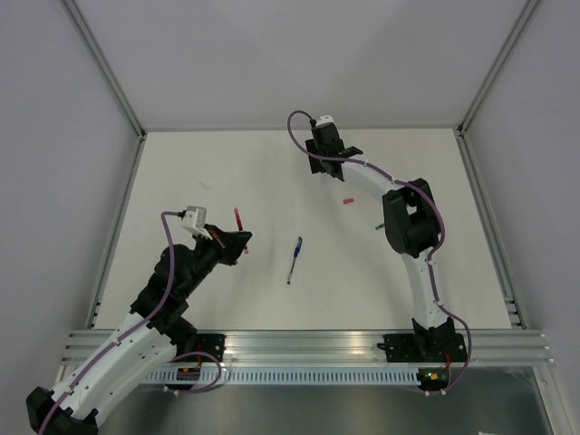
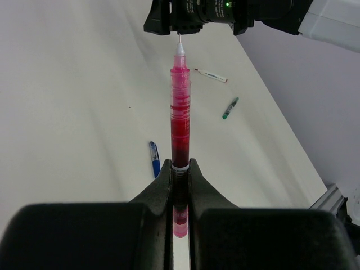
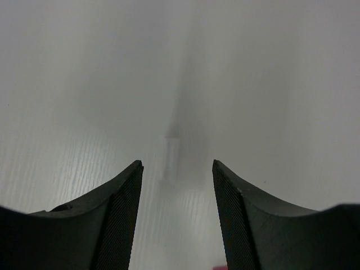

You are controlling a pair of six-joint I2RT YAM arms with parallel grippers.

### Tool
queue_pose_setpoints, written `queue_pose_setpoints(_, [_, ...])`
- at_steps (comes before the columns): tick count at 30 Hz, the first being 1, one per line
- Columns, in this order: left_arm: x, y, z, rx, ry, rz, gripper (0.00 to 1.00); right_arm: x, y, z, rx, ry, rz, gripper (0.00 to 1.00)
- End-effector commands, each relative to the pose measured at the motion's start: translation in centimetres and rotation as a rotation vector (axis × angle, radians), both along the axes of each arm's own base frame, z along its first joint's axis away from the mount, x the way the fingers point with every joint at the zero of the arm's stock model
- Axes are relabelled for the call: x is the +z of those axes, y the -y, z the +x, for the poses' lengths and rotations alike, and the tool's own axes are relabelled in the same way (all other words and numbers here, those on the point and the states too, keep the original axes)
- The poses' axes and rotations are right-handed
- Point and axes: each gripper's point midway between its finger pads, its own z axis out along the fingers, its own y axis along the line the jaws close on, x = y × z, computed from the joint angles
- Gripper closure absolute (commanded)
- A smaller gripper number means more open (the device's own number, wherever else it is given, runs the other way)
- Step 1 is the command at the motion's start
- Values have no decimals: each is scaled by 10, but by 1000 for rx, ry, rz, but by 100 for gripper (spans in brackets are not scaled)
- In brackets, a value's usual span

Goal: Insert the pens into the pen caps

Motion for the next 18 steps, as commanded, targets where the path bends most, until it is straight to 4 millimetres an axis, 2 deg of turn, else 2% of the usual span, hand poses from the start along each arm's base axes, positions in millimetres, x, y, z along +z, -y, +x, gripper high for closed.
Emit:
queue_pose_setpoints(1, [5,-3,3,25,5,-1,98,-5,0,9,28,0,-14,41])
queue_pose_setpoints(2, [4,-3,3,25,5,1,98,-14,0,9,32,-15,-15,41])
queue_pose_setpoints(10, [5,-3,4,28,10,0,98,-40,-2,10,78,-49,-25,45])
queue_pose_setpoints(14, [6,-1,3,19,8,-3,98,-59,0,10,71,-87,-45,47])
queue_pose_setpoints(18, [5,-2,4,23,7,-2,98,-67,1,9,61,-100,-40,50])
